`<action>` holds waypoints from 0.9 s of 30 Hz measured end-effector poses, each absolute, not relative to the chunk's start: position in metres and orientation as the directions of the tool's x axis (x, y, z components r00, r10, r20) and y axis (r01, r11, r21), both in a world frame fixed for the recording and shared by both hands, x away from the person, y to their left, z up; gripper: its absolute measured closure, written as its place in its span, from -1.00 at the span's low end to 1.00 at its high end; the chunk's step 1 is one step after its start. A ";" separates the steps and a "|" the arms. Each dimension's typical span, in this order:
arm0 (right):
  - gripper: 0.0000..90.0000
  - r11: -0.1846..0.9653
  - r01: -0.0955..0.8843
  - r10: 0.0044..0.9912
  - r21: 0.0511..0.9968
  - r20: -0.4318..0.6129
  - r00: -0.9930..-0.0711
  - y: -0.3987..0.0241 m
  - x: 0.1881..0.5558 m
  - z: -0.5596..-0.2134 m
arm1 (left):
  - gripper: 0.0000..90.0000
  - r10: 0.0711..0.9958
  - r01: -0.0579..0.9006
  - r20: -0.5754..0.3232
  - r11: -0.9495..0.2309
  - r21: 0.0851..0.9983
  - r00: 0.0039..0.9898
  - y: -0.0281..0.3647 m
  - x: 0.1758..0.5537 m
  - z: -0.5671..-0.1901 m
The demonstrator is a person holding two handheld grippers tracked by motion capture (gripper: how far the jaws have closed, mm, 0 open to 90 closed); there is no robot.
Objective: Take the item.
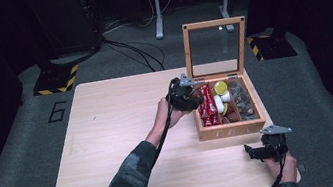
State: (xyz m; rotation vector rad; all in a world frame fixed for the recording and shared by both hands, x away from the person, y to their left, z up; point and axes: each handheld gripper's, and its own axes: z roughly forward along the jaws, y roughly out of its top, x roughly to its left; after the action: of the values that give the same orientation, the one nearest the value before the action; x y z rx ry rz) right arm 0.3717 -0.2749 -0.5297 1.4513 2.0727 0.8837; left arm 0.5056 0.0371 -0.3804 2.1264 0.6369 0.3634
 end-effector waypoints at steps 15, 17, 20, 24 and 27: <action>-0.93 0.232 0.650 0.942 0.724 0.001 -0.336 -0.274 0.370 -0.530 | 0.22 0.644 0.356 0.006 -0.432 0.829 0.765 0.084 0.513 -0.376; -0.93 0.232 0.651 0.942 0.723 0.001 -0.336 -0.274 0.370 -0.529 | 0.22 0.654 0.361 0.005 -0.425 0.830 0.756 0.091 0.513 -0.376; -0.93 0.234 0.652 0.941 0.721 0.000 -0.338 -0.274 0.370 -0.529 | 0.22 0.674 0.370 0.006 -0.414 0.831 0.739 0.104 0.515 -0.376; -0.93 0.233 0.651 0.941 0.722 0.001 -0.337 -0.274 0.370 -0.529 | 0.22 0.697 0.377 0.009 -0.398 0.836 0.717 0.122 0.514 -0.377; -0.92 0.232 0.650 0.942 0.723 0.001 -0.337 -0.274 0.370 -0.530 | 0.22 0.714 0.387 0.004 -0.384 0.838 0.701 0.136 0.513 -0.379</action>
State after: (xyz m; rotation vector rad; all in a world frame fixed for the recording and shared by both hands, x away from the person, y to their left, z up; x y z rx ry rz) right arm 0.3703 -0.2744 -0.5295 1.4597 2.0718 0.8876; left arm 0.5131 0.1355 -0.3793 2.0150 0.8428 0.4624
